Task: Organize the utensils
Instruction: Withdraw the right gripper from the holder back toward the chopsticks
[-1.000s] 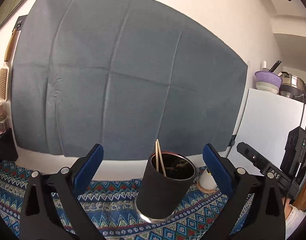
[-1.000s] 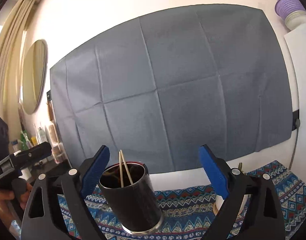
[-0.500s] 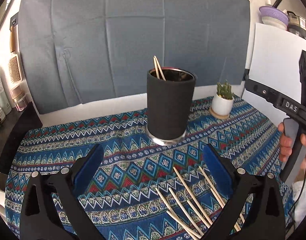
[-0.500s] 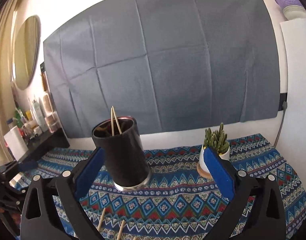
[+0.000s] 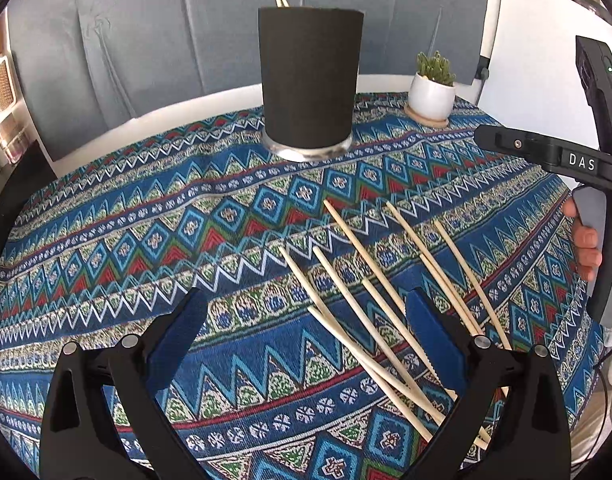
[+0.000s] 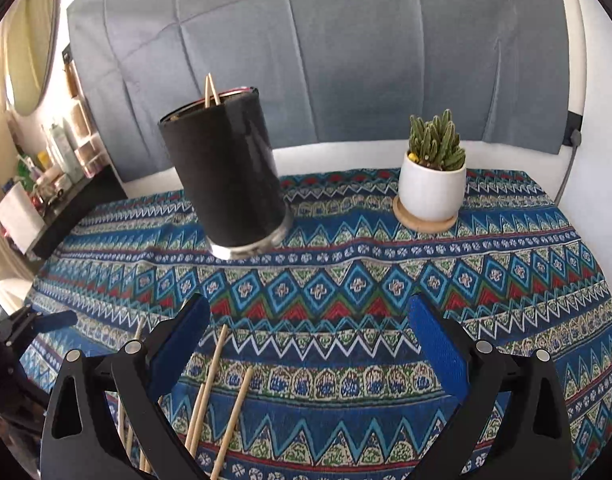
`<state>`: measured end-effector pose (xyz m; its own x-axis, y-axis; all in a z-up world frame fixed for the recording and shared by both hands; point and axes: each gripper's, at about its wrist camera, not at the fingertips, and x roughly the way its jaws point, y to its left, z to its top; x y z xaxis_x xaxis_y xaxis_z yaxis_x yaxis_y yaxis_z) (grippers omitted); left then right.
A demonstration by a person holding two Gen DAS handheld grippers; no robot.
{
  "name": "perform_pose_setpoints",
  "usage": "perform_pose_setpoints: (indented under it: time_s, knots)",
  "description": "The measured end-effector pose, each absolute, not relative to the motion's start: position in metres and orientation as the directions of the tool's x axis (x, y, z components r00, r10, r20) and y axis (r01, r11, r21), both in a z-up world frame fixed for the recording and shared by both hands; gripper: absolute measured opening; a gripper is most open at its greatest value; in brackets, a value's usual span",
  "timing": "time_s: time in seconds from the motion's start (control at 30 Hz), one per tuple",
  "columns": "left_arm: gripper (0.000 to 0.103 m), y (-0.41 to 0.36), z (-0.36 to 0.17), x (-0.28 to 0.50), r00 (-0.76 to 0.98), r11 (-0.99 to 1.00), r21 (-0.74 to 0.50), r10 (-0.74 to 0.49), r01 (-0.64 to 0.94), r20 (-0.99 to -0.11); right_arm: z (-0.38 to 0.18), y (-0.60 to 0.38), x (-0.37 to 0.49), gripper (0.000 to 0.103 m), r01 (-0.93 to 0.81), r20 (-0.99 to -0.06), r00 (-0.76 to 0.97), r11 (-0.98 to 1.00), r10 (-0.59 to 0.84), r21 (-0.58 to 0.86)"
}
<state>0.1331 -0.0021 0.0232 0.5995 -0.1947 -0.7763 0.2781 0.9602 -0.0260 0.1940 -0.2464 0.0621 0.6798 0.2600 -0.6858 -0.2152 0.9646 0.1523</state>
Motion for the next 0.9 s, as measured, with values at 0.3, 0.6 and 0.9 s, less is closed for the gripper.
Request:
perform_pose_setpoints:
  time_s: [0.3, 0.6, 0.9]
  knots:
    - [0.097, -0.001, 0.003, 0.12, 0.561, 0.955, -0.028, -0.196, 0.294, -0.804, 0.028, -0.237, 0.175, 0.095, -0.242, -0.778, 0.582, 0.963, 0.238, 0.114]
    - [0.097, 0.003, -0.011, 0.111, 0.565, 0.957, 0.026, -0.149, 0.29, -0.812, -0.003, -0.224, 0.158, 0.095, -0.269, -0.843, 0.491, 0.959, 0.218, 0.091]
    - [0.097, 0.023, -0.011, 0.096, 0.554, 0.96, 0.001, -0.161, 0.28, -0.817, -0.009, -0.222, 0.144, 0.095, -0.314, -0.846, 0.502, 0.949, 0.18, 0.016]
